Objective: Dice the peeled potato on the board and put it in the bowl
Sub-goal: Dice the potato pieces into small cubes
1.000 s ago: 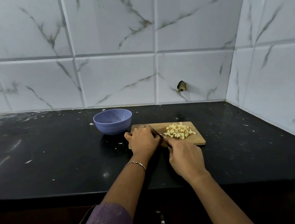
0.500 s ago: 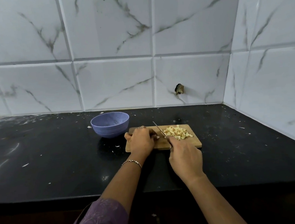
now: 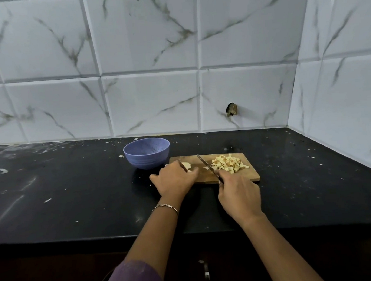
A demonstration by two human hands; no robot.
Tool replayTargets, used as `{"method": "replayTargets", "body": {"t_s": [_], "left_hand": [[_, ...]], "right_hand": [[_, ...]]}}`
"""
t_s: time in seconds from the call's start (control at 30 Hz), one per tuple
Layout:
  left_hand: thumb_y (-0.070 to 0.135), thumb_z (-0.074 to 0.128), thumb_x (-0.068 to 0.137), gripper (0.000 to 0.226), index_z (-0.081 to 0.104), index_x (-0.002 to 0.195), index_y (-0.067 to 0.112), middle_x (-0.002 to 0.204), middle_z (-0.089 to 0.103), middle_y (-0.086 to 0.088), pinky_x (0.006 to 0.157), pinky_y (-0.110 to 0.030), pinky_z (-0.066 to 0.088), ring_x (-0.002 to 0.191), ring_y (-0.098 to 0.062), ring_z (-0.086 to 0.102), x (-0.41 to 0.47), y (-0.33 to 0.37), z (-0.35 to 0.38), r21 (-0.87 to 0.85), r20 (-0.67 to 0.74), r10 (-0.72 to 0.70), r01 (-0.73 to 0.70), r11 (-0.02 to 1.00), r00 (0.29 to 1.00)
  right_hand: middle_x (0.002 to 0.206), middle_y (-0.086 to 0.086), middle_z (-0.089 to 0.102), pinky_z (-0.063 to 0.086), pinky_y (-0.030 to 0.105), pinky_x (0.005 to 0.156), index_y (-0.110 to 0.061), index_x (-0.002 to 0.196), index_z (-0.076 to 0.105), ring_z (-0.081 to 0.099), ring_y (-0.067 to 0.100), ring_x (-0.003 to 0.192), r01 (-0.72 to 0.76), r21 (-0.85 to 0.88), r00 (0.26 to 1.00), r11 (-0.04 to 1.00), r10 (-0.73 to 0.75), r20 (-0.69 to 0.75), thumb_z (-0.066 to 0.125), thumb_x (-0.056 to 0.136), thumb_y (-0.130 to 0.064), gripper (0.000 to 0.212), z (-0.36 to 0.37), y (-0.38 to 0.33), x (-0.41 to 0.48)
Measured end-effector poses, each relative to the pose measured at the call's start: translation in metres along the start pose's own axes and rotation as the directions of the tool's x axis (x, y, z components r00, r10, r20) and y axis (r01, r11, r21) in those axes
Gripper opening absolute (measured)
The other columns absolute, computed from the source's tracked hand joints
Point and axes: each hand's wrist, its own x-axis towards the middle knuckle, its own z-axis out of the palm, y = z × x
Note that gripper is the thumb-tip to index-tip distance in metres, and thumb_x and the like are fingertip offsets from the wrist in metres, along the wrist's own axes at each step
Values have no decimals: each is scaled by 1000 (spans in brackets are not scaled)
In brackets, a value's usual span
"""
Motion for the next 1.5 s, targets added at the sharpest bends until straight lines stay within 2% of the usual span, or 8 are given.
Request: {"method": "replayTargets", "body": {"t_s": [0.13,0.4,0.67,0.87,0.97,1.07,1.27,1.5], "left_hand": [[67,52,76,49,63,101,26,102,67,6,93,-43,32,105,-20,60,-6,3,2,85,4,88,-88,992,996],[53,62,81,30,66,100,30,101,69,13,88,-39,24,108,-13,57,-7,5,4,-68,-7,211,-211,975,978],[50,62,85,26,72,102,33,101,71,14,89,-38,24,110,-11,58,0,7,7,-86,22,158,-156,984,987],[50,62,84,26,73,99,31,98,71,12,91,-39,26,105,-12,59,2,8,7,-79,13,130,-128,989,991],[49,62,85,26,73,99,31,98,71,11,92,-39,26,104,-12,60,2,7,6,-71,12,122,-121,990,992],[49,61,84,25,72,98,32,97,71,10,91,-40,26,103,-13,60,2,8,6,-57,18,121,-120,991,992],[54,61,85,28,72,98,31,97,71,10,90,-40,26,105,-13,59,5,7,9,-55,32,122,-120,991,992],[55,59,89,30,71,106,33,105,71,9,88,-38,24,111,-16,57,5,7,13,-45,31,176,-175,984,984]], "right_hand": [[81,-10,54,38,24,60,-38,139,51,60,10,81,-3,10,1000,1000,3,-2,51,100,-27,40,-2,0,-2],[88,-11,63,43,23,61,-40,140,49,61,8,80,-22,45,1000,999,23,-12,53,99,-30,42,-3,-1,-3],[93,-9,62,48,27,72,-40,141,48,60,10,88,-42,88,999,995,40,22,52,100,-32,42,-3,0,-2],[82,-12,48,39,24,65,-42,143,46,50,9,78,-29,72,999,997,27,36,50,101,-32,44,-4,-1,-2],[82,-12,53,37,22,63,-42,142,47,45,5,73,-22,64,999,998,20,31,50,101,-32,43,-4,-1,-2],[90,-12,66,36,21,61,-40,140,50,52,5,74,15,50,999,999,-17,47,51,100,-28,42,-3,-2,0],[95,-8,67,43,25,66,-34,144,47,62,11,85,104,-64,994,992,-101,52,52,99,-21,47,2,-5,1],[91,-9,66,46,27,64,-36,143,48,62,11,82,-6,-14,1000,1000,6,5,50,99,-22,46,2,-2,1]]}}
